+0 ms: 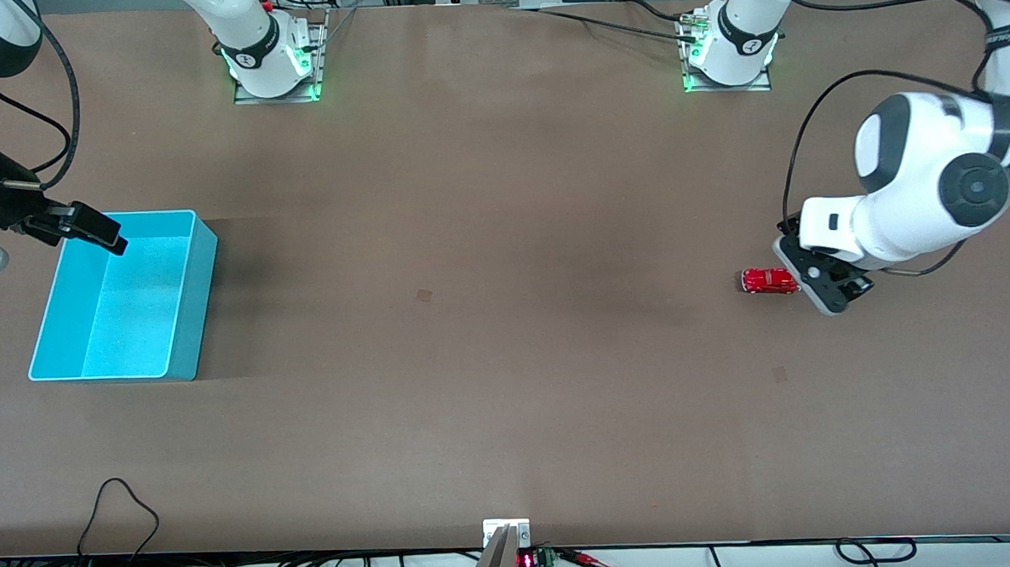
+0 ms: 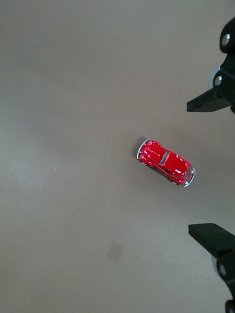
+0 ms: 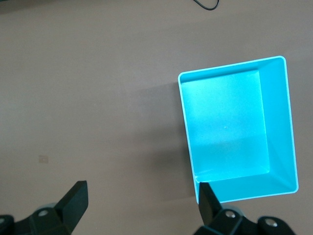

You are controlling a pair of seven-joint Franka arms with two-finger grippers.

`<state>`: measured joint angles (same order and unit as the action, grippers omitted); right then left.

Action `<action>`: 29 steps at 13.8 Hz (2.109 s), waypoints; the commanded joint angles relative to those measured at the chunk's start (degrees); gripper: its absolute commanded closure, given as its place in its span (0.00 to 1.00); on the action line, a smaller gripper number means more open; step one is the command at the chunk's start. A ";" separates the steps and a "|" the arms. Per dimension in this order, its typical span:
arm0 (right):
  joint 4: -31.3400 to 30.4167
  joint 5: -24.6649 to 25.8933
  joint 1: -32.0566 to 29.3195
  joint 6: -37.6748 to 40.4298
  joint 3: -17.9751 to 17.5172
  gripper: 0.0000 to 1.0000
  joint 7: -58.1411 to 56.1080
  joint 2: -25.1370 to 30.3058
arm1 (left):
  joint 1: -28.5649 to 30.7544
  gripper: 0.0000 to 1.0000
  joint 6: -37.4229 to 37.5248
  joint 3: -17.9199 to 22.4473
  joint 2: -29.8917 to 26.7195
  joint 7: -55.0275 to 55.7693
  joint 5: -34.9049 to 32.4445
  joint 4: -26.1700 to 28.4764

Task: Wind red beetle toy and store in blue box
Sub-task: 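Lower the left gripper over the red car and grasp it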

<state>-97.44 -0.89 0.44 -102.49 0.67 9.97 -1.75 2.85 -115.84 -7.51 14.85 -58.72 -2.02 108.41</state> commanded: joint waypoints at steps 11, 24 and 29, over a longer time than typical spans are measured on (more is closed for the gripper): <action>4.27 0.45 -0.53 12.14 0.21 0.00 -4.35 3.07 | 6.12 0.00 -28.90 -0.58 4.22 -26.80 -7.21 15.86; 5.85 -0.08 -0.97 8.80 0.21 0.00 -3.91 -1.50 | 7.26 0.03 -31.37 -0.66 7.91 -26.18 -6.59 18.32; 7.87 0.01 -1.06 8.97 0.21 0.00 -4.61 -2.65 | 7.26 0.23 -32.08 -0.66 8.27 -26.80 -6.59 18.32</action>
<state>-91.27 -0.83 -0.21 -94.00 1.22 6.14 -3.60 9.49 -146.97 -7.63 23.19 -84.72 -8.04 126.40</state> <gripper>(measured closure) 0.000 0.119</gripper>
